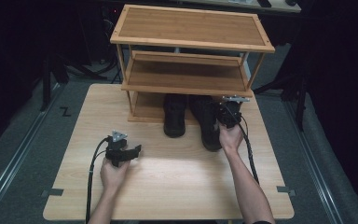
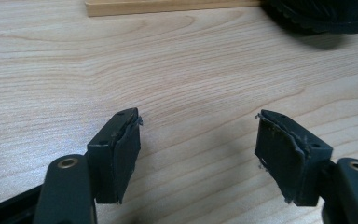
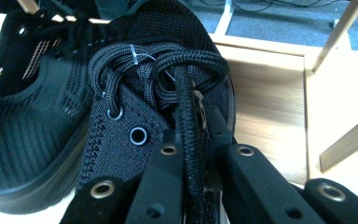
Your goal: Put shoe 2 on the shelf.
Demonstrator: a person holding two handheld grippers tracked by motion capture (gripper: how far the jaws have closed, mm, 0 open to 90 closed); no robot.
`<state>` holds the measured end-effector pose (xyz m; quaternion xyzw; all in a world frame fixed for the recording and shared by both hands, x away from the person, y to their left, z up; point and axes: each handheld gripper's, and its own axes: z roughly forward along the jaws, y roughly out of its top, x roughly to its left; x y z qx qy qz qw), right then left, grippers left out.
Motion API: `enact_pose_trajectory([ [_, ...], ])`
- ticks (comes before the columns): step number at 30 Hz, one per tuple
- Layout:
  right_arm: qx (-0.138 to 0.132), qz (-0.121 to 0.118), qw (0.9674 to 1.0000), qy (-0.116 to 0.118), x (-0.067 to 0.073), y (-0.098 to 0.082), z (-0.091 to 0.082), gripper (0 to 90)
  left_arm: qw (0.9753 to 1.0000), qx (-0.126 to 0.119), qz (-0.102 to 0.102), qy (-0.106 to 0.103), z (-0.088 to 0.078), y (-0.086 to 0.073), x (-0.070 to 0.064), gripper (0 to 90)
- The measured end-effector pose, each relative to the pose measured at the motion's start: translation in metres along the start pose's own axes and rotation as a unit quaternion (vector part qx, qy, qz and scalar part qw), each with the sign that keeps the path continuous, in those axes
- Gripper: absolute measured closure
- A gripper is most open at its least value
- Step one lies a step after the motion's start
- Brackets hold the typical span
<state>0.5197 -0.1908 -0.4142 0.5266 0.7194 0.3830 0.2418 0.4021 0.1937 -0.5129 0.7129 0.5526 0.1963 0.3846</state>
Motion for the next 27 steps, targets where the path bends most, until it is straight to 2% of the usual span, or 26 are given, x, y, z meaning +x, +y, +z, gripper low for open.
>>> enact_pose_trajectory([
  [8, -0.006, 0.028, 0.9995, -0.009, 0.001, 0.003, 0.014, 88.1, 1.0000, 0.000, 0.001, 0.001, 0.000, 0.000, 0.000, 31.2],
  [15, -0.008, 0.031, 0.9992, -0.023, 0.010, 0.008, 0.030, 88.1, 1.0000, 0.001, 0.001, 0.001, 0.000, 0.000, 0.000, 31.2],
  [20, -0.021, 0.035, 0.9988, -0.029, 0.019, 0.011, 0.038, 88.0, 1.0000, 0.000, 0.001, 0.000, 0.000, 0.000, 0.000, 31.2],
  [27, -0.017, 0.051, 0.9973, -0.049, 0.019, 0.010, 0.053, 87.8, 1.0000, 0.000, 0.001, 0.000, 0.000, 0.000, 0.000, 31.2],
])
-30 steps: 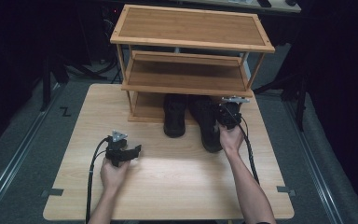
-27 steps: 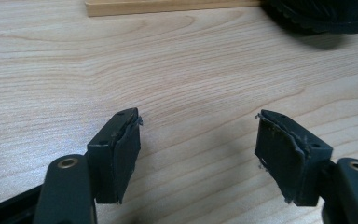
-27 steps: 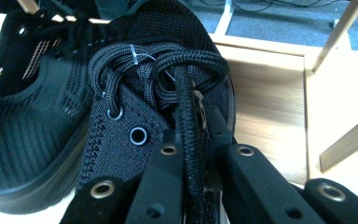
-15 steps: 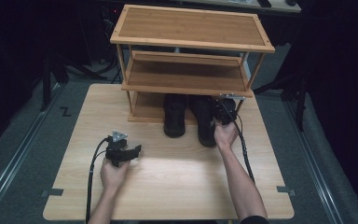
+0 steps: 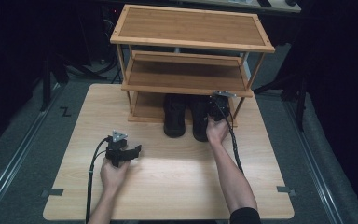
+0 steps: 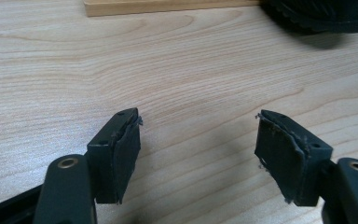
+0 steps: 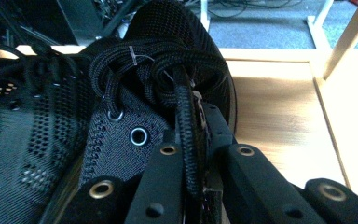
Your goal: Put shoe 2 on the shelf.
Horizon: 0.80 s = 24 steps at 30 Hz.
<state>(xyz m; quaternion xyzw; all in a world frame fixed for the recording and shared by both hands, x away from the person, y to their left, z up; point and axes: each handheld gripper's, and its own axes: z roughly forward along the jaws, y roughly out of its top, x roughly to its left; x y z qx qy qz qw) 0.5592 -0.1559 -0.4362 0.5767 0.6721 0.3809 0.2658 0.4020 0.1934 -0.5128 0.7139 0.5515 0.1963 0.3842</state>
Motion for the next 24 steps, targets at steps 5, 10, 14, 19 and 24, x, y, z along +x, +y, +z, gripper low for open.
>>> enact_pose_trajectory([
  [5, -0.008, 0.007, 0.9999, -0.006, 0.001, -0.001, 0.006, 87.5, 1.0000, 0.000, 0.005, 0.000, -0.001, -0.001, -0.001, 33.5],
  [10, -0.012, -0.017, 0.9997, -0.015, 0.000, -0.002, 0.007, 86.2, 0.9991, 0.009, 0.034, 0.025, 0.001, -0.001, -0.008, 35.8],
  [14, -0.018, -0.028, 0.9992, -0.023, -0.001, -0.003, 0.008, 83.4, 0.9989, 0.010, 0.038, 0.026, 0.001, 0.000, -0.008, 35.8],
  [19, -0.022, -0.046, 0.9985, -0.020, -0.004, -0.004, 0.009, 79.4, 0.9995, 0.009, 0.026, 0.014, 0.002, 0.002, -0.010, 36.4],
  [24, -0.021, -0.044, 0.9984, -0.027, -0.009, -0.004, 0.008, 63.2, 0.9994, 0.013, 0.032, 0.006, 0.006, 0.005, -0.017, 38.4],
])
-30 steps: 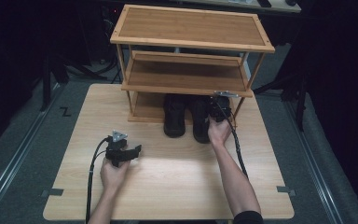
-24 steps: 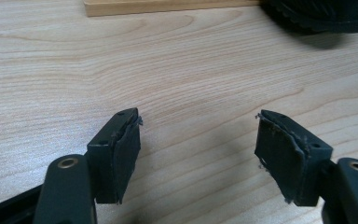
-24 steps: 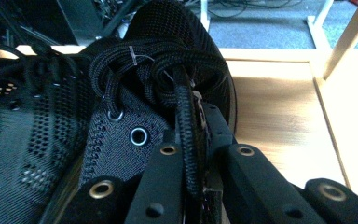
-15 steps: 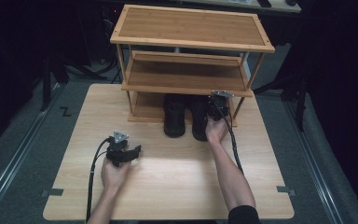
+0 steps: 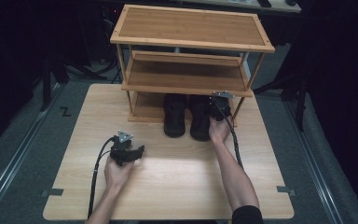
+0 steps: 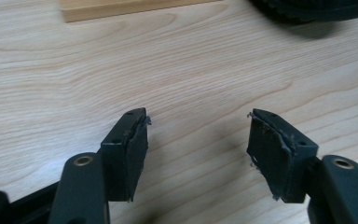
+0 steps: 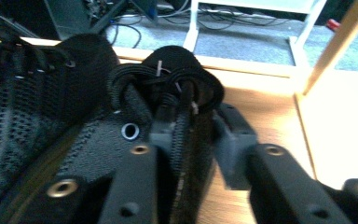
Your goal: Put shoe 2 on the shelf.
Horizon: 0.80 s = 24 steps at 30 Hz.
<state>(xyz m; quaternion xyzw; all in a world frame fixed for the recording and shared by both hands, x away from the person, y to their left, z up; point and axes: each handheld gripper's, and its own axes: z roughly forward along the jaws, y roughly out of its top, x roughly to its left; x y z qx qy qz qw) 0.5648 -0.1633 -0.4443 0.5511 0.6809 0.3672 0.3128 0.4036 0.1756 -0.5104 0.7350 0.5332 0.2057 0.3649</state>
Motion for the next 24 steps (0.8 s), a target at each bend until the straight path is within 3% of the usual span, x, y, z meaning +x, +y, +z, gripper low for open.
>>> enact_pose_trajectory([
  [3, 0.003, -0.001, 1.0000, 0.008, -0.008, 0.000, -0.004, 53.1, 1.0000, -0.001, 0.003, -0.005, 0.000, 0.005, -0.003, 38.2],
  [7, 0.003, -0.010, 0.9995, 0.030, -0.013, 0.003, -0.017, 48.1, 0.9998, -0.008, 0.011, -0.015, 0.001, 0.017, -0.012, 37.0],
  [13, -0.033, -0.022, 0.9969, 0.067, -0.016, 0.005, -0.057, 46.9, 0.9989, -0.018, 0.027, -0.034, 0.001, 0.037, -0.030, 35.1],
  [18, -0.033, -0.044, 0.9960, 0.071, -0.019, -0.011, -0.087, 46.2, 0.9982, -0.027, 0.035, -0.041, 0.003, 0.055, -0.046, 35.1],
  [24, -0.020, -0.059, 0.9922, 0.108, -0.014, -0.037, -0.109, 44.6, 0.9978, -0.026, 0.046, -0.040, 0.012, 0.079, -0.068, 34.4],
])
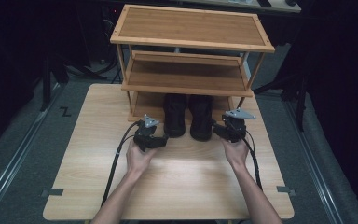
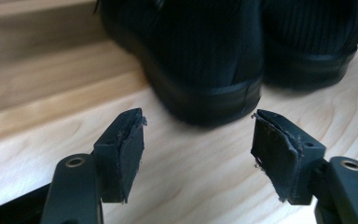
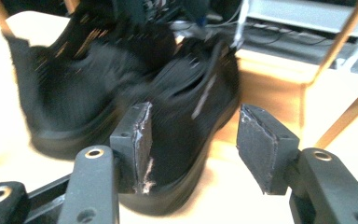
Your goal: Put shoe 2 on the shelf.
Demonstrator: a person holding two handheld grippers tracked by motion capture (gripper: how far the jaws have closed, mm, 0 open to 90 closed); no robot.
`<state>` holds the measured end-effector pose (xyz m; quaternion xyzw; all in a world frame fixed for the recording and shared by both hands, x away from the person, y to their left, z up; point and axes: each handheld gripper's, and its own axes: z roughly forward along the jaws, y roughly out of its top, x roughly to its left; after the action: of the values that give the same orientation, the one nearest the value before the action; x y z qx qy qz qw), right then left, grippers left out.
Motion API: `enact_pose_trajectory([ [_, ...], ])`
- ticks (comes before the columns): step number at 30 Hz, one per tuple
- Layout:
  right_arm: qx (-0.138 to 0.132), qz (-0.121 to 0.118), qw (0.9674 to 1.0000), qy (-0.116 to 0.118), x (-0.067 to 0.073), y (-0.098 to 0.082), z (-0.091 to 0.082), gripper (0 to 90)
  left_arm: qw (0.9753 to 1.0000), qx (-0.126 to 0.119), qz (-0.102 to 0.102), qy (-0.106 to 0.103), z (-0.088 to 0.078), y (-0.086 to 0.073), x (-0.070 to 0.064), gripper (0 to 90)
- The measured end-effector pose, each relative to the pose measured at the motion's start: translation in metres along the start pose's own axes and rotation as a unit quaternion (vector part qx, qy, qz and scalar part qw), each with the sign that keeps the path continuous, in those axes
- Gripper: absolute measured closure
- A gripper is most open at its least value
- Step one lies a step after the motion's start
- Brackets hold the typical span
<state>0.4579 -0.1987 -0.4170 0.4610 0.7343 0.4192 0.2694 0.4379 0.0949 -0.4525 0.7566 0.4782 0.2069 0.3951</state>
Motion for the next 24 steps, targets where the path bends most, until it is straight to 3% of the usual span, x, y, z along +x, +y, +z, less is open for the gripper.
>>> enact_pose_trajectory([
  [4, 0.023, -0.006, 0.9996, 0.013, 0.011, -0.010, 0.008, 42.4, 1.0000, -0.001, -0.002, 0.002, 0.012, 0.015, -0.008, 34.1],
  [11, 0.042, 0.019, 0.9987, 0.022, 0.021, -0.009, 0.037, 43.4, 0.9996, -0.013, -0.023, -0.009, 0.028, 0.033, -0.012, 40.2],
  [14, 0.048, 0.020, 0.9986, 0.012, 0.023, -0.006, 0.045, 49.0, 0.9997, -0.008, -0.024, -0.007, 0.033, 0.041, -0.012, 45.4],
  [17, 0.056, 0.030, 0.9978, 0.017, 0.022, -0.002, 0.052, 57.5, 0.9996, 0.003, -0.025, -0.013, 0.039, 0.047, -0.010, 49.5],
  [20, 0.061, 0.028, 0.9977, 0.014, 0.022, 0.001, 0.056, 67.2, 0.9992, 0.001, -0.034, -0.021, 0.043, 0.049, -0.008, 58.5],
  [24, 0.063, 0.030, 0.9975, 0.012, 0.021, 0.004, 0.061, 77.5, 0.9994, 0.003, -0.025, -0.022, 0.045, 0.053, -0.007, 71.9],
])
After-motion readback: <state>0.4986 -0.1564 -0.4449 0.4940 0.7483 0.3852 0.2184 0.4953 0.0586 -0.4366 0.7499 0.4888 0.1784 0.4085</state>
